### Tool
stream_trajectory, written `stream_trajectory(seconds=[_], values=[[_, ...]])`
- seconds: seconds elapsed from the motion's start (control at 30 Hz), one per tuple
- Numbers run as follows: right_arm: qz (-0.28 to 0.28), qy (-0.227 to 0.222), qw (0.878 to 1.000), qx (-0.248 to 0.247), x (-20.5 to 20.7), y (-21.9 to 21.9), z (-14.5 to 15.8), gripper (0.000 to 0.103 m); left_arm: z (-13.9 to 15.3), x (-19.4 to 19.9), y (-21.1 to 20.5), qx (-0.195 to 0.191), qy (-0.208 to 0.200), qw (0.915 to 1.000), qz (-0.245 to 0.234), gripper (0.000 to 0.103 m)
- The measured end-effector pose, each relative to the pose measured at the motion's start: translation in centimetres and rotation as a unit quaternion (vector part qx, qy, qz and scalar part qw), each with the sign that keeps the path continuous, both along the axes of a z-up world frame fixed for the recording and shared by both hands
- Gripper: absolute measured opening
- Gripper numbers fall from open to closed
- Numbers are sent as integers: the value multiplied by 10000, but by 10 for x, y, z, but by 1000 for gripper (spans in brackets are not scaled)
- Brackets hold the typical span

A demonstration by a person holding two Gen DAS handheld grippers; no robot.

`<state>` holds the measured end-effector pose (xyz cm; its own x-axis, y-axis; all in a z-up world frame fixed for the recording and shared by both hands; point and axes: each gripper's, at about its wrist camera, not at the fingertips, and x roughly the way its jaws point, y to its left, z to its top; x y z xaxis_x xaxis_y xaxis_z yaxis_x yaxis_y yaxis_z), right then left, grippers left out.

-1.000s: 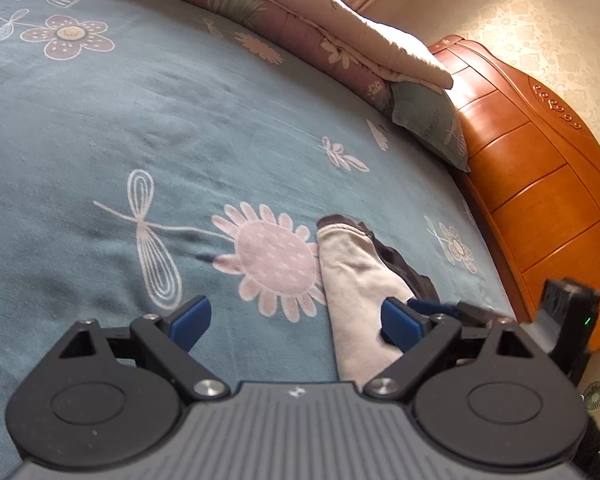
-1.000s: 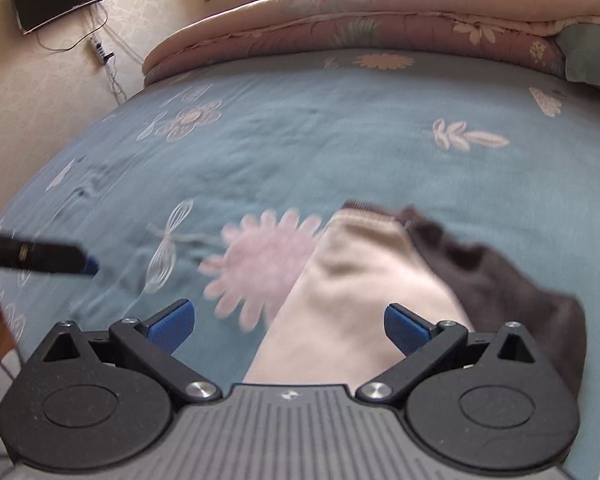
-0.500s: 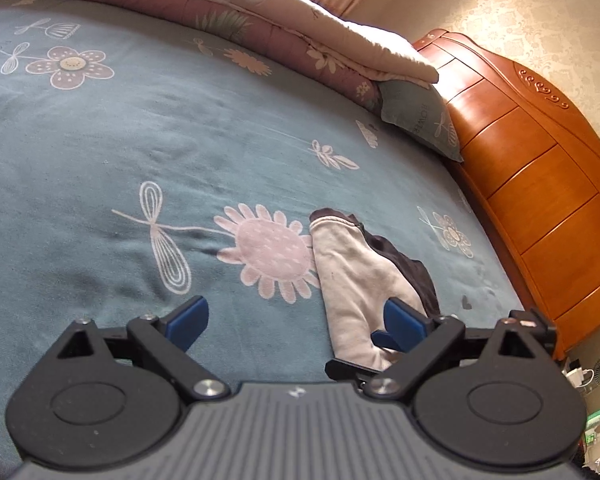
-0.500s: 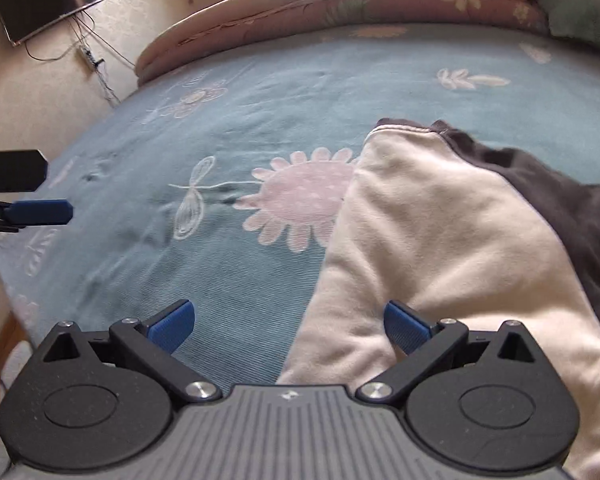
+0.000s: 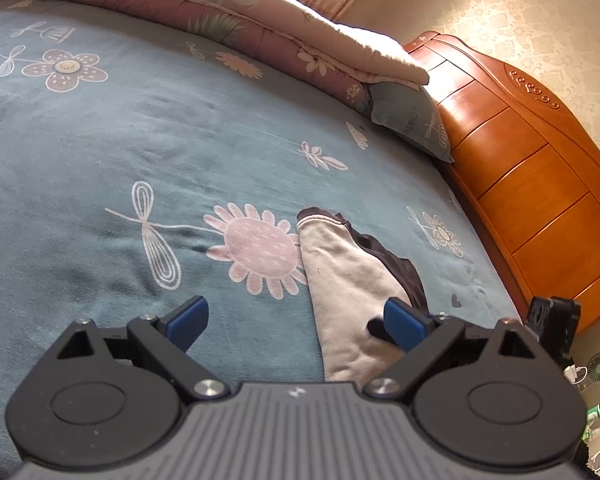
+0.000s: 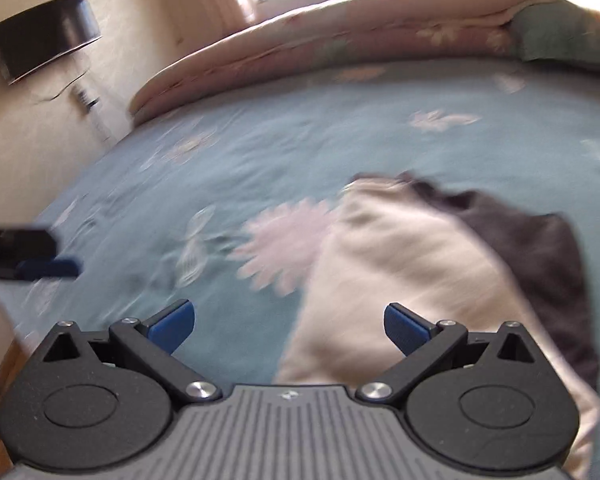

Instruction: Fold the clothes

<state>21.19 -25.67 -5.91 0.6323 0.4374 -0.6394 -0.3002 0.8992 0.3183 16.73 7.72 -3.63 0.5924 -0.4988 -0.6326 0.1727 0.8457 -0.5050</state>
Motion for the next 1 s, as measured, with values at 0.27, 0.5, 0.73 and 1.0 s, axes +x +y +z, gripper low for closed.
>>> stream_trajectory(seconds=[0.27, 0.5, 0.73, 1.0], values=[[-176, 695, 9944, 776, 9, -52, -17, 103, -10, 6, -20, 51, 272, 9994, -226, 94], [-30, 929, 9880, 1235, -21, -92, -10, 103, -15, 20, -70, -260, 524, 9954, -758, 94], [848, 1216, 9758, 1606, -60, -73, -24, 103, -5, 21, -110, -67, 481, 9935, -1033, 94], [2004, 1091, 9731, 331, -96, 18, -44, 103, 5, -3, -95, -56, 361, 9959, -829, 94]])
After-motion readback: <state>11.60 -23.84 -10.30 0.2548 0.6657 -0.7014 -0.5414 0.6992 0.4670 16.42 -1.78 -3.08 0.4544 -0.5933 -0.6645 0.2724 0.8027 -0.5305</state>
